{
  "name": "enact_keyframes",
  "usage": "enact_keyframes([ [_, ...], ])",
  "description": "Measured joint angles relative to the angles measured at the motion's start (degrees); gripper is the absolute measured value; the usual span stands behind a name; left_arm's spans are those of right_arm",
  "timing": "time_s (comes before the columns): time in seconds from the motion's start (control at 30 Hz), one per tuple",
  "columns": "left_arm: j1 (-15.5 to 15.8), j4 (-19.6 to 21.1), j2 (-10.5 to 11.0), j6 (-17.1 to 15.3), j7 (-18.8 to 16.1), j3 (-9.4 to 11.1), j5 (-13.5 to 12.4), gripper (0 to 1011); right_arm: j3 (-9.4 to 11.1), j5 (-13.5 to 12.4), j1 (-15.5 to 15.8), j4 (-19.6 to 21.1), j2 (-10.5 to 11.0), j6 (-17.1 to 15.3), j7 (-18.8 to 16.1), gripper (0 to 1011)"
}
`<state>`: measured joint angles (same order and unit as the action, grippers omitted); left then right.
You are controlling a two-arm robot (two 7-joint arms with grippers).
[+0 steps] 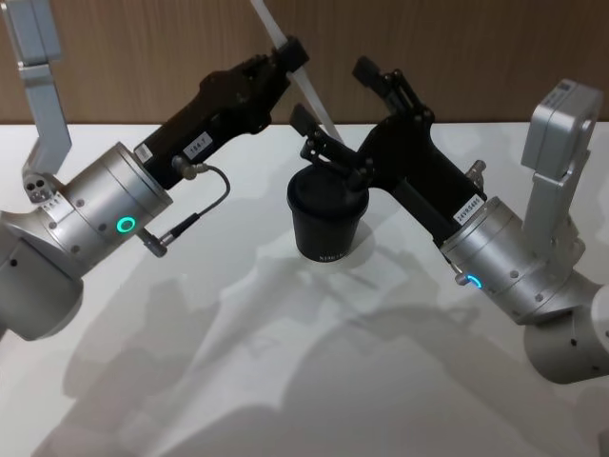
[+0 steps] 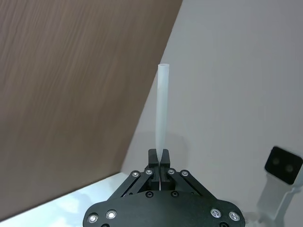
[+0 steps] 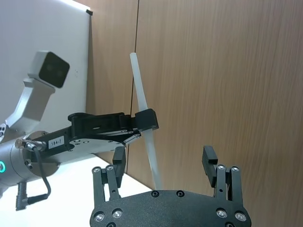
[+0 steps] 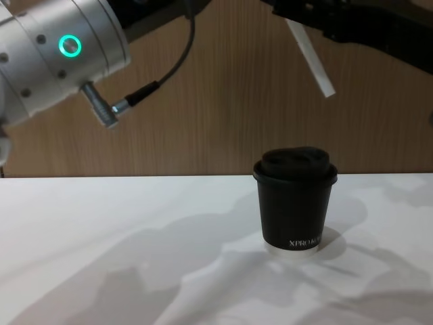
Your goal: Pick up the straw with one hand, pass it to the other hand, and insert it into the cup.
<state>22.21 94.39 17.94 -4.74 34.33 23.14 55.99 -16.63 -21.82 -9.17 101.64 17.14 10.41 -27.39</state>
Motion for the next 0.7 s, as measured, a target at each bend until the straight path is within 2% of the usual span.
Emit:
enact_keyframes([
  [0.47, 0.6, 4.7, 6.6, 3.1, -4.0, 0.5, -10.7, 15, 0.0, 0.0, 0.0, 0.0, 0.0, 0.0, 0.0, 1001],
  [0.7, 0.7, 6.1, 8.7, 3.9, -5.5, 0.6, -14.7, 14, 0.0, 0.0, 0.0, 0.0, 0.0, 0.0, 0.0, 1001],
])
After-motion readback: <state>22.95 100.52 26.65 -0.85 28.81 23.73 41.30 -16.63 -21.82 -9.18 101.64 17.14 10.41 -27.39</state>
